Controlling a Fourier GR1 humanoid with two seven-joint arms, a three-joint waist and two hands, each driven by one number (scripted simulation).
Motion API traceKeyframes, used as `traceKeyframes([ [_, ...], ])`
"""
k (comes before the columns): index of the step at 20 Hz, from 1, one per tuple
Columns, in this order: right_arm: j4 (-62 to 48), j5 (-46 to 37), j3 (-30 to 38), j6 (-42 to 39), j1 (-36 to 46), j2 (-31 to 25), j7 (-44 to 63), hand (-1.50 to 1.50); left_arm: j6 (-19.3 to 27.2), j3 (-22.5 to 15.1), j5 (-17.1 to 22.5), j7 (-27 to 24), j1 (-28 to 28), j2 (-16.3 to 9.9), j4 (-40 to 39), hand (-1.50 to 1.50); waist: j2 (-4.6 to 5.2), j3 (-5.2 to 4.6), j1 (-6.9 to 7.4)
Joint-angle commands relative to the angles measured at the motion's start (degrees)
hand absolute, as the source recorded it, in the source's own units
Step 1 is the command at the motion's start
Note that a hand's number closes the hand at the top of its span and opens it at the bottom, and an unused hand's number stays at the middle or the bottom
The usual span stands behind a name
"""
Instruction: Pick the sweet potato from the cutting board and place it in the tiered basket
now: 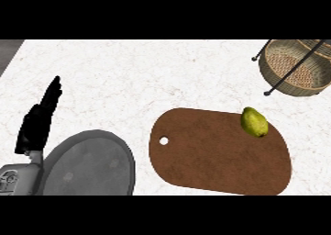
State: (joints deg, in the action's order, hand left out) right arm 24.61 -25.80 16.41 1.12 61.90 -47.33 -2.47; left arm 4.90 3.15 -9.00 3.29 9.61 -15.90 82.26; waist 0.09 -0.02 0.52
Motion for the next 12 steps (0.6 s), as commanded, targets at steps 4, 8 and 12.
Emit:
traceKeyframes([
  [4, -0.9, 5.6, 5.3, -12.2, -5.4, -10.1, 1.6, -1.50, -0.8, 1.4, 0.5, 1.3, 0.0, -0.8, 0.4, 0.00, -0.21, 0.03, -1.06],
  [8, -4.5, 8.5, 9.2, -14.9, -12.8, -14.4, -7.6, -1.50, -0.9, 1.0, 0.3, 0.9, -1.8, -0.4, 2.2, 0.00, -0.04, 0.10, -0.49],
  [12, -6.0, 12.0, 12.9, -18.8, -15.6, -18.0, -11.5, -1.50, 1.2, 0.1, -1.7, -0.4, 0.1, 1.7, -0.9, 0.00, 0.11, 0.09, -0.47],
])
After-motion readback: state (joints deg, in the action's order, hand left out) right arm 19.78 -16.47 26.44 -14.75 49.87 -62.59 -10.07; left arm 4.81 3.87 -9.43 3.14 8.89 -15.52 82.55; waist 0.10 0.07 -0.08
